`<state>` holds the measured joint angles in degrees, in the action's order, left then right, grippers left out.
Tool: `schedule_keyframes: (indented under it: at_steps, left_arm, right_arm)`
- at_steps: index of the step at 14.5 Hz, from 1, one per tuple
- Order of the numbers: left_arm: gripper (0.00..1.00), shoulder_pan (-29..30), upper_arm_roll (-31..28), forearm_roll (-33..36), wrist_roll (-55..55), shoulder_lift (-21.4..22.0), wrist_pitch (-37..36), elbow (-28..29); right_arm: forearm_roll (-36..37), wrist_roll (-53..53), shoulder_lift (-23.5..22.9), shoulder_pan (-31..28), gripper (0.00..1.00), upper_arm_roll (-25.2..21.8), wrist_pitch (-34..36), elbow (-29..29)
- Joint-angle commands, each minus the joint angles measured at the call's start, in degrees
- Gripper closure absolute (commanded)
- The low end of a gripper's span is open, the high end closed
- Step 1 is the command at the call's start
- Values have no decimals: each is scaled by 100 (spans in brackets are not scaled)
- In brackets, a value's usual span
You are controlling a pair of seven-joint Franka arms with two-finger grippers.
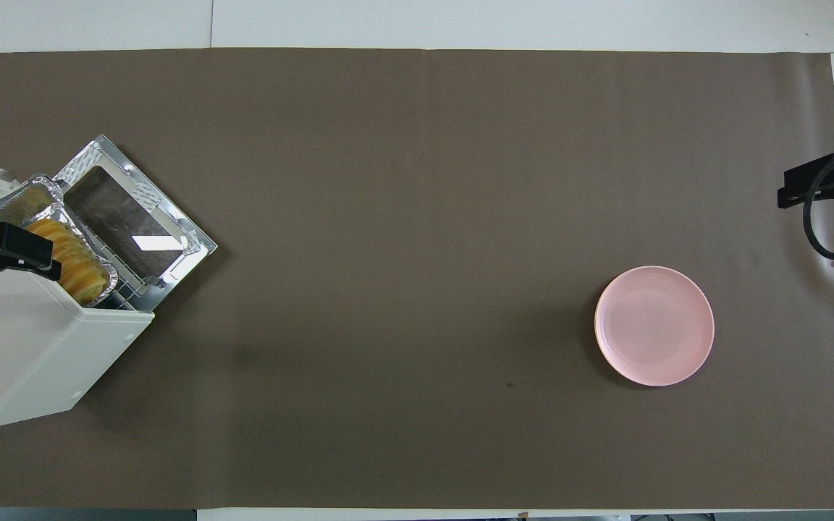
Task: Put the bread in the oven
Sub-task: 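Release the tray and draw the left gripper back from the oven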
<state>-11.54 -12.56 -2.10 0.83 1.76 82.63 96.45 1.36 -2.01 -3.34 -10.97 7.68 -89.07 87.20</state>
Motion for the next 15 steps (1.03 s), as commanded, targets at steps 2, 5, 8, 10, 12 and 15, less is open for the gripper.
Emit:
schedule_keyframes:
  at_steps: [2, 5, 8, 10, 12, 15]
  left_arm:
    - [0, 440, 454, 104, -170, 211, 403, 217]
    - [0, 539, 667, 105, -179, 176, 430, 217]
    - [0, 556, 667, 61, -188, 123, 456, 112]
    - [0, 556, 667, 78, -188, 88, 482, 85]
    - [0, 556, 667, 122, -241, 88, 482, 85]
    - [0, 556, 667, 122, -232, 88, 465, 67]
  right_arm:
    - [66, 7, 158, -89, 0, 76, -49, 183]
    - [66, 7, 158, -89, 0, 76, -49, 183]
    - [66, 7, 158, -89, 0, 76, -49, 183]
    - [66, 7, 158, -89, 0, 67, -49, 183]
    - [66, 7, 158, -80, 0, 67, -49, 192]
    - [66, 7, 158, -89, 0, 76, -49, 183]
